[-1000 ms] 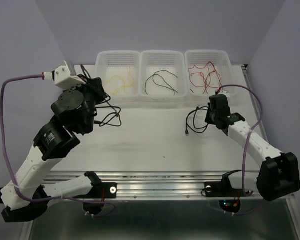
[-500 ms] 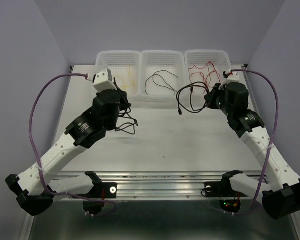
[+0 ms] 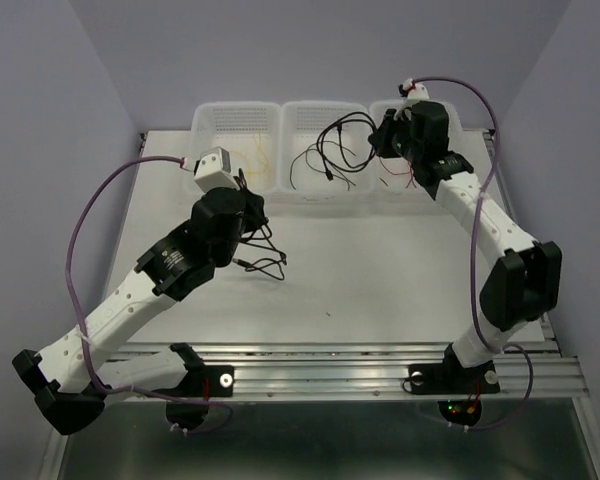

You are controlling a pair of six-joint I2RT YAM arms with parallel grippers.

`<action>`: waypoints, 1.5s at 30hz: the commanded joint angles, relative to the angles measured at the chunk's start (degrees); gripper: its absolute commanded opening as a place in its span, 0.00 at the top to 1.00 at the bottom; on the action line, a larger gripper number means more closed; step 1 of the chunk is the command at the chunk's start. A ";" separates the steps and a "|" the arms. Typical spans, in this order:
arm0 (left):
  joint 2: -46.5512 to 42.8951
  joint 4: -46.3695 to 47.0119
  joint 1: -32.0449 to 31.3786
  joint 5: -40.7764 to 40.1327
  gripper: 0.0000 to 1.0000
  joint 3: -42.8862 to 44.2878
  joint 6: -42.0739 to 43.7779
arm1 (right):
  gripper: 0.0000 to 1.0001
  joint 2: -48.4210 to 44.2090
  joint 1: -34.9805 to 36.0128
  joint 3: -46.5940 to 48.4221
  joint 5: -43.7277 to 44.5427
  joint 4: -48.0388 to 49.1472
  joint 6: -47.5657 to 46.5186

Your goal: Untangle the cables

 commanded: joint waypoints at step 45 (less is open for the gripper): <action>70.94 20.59 15.45 26.56 0.01 70.70 16.45 | 0.00 -29.80 0.12 -28.86 21.85 -7.13 7.55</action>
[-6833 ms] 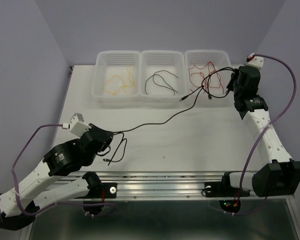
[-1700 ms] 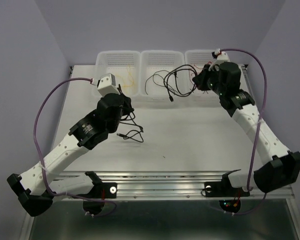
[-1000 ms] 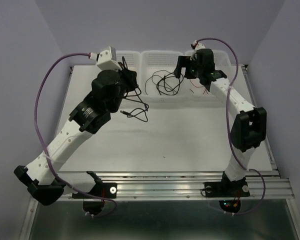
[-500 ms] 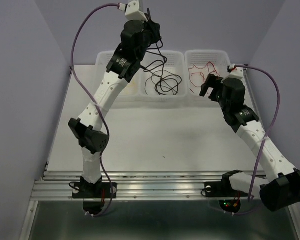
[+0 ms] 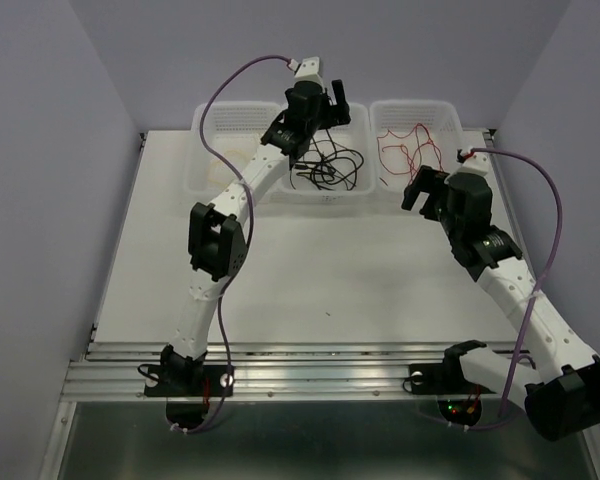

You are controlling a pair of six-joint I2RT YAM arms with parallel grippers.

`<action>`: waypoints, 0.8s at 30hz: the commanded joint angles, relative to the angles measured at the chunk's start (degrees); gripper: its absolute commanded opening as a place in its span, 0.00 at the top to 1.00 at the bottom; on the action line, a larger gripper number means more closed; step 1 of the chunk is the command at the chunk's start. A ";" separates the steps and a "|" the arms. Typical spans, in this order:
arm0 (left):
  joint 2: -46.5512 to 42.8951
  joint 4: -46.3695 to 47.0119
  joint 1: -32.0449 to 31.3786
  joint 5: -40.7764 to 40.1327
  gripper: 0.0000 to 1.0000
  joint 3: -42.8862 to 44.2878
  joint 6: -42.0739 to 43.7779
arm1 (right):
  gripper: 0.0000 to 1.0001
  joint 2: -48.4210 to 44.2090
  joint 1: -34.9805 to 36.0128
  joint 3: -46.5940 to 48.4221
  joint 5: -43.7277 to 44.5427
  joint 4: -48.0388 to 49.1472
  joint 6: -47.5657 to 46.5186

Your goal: Untangle the cables

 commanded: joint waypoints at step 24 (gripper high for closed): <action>-16.64 -22.09 -4.13 1.47 0.01 0.68 3.67 | 0.00 -4.73 0.12 0.72 -5.21 -6.84 4.20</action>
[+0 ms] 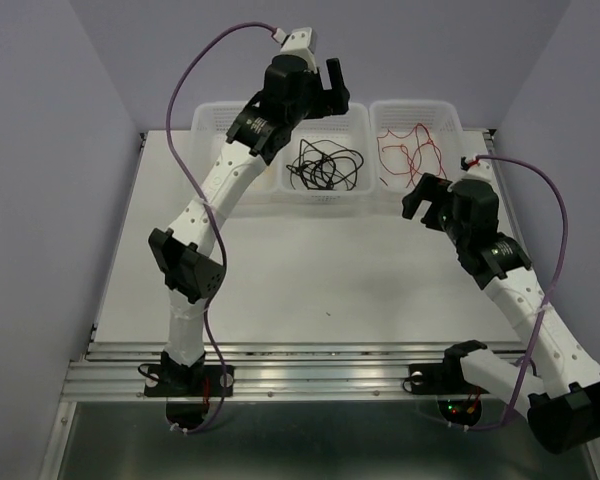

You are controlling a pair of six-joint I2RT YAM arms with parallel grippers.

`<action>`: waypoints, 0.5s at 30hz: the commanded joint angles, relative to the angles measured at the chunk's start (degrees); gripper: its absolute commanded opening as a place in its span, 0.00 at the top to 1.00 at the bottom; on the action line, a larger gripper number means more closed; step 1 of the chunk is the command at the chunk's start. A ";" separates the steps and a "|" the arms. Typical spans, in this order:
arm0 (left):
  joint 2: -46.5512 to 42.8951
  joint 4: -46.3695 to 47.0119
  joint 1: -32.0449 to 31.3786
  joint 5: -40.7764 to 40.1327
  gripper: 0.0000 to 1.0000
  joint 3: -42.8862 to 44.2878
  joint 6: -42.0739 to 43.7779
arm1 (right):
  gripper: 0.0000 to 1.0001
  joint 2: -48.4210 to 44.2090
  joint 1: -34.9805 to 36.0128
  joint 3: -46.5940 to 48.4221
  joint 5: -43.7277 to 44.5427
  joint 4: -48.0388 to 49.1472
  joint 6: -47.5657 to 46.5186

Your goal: Untangle the cables

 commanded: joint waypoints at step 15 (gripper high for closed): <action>-56.52 -9.42 -12.93 -31.66 0.01 -70.39 -25.67 | 0.00 -6.00 0.12 -8.06 2.44 -1.27 4.33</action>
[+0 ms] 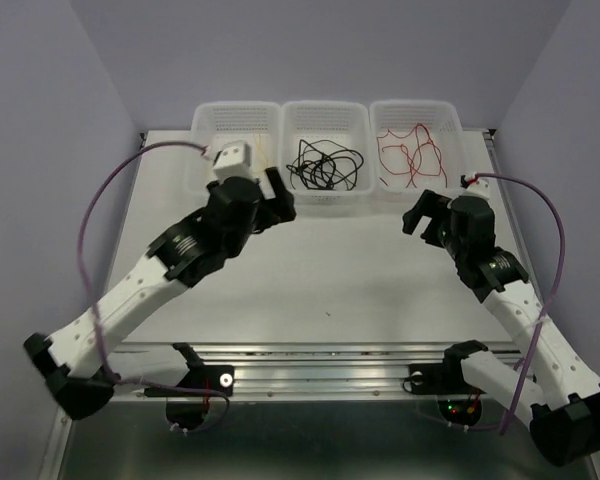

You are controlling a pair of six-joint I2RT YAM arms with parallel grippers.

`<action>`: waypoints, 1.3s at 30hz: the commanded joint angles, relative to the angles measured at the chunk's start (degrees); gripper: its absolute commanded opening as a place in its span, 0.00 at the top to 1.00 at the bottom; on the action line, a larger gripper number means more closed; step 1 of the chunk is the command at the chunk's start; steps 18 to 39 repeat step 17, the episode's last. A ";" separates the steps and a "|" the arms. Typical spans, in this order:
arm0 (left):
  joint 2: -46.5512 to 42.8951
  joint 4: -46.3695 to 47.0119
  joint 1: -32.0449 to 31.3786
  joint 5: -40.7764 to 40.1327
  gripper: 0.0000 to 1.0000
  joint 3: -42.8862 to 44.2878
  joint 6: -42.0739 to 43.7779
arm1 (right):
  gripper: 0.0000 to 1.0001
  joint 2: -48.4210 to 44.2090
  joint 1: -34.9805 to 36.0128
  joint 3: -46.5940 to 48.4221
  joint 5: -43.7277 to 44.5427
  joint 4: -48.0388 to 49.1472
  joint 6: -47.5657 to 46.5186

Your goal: Untangle the cables

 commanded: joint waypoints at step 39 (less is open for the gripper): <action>-42.09 -16.59 0.55 -15.35 0.01 -40.23 -38.56 | 0.00 -8.35 0.12 -11.00 11.19 0.40 5.41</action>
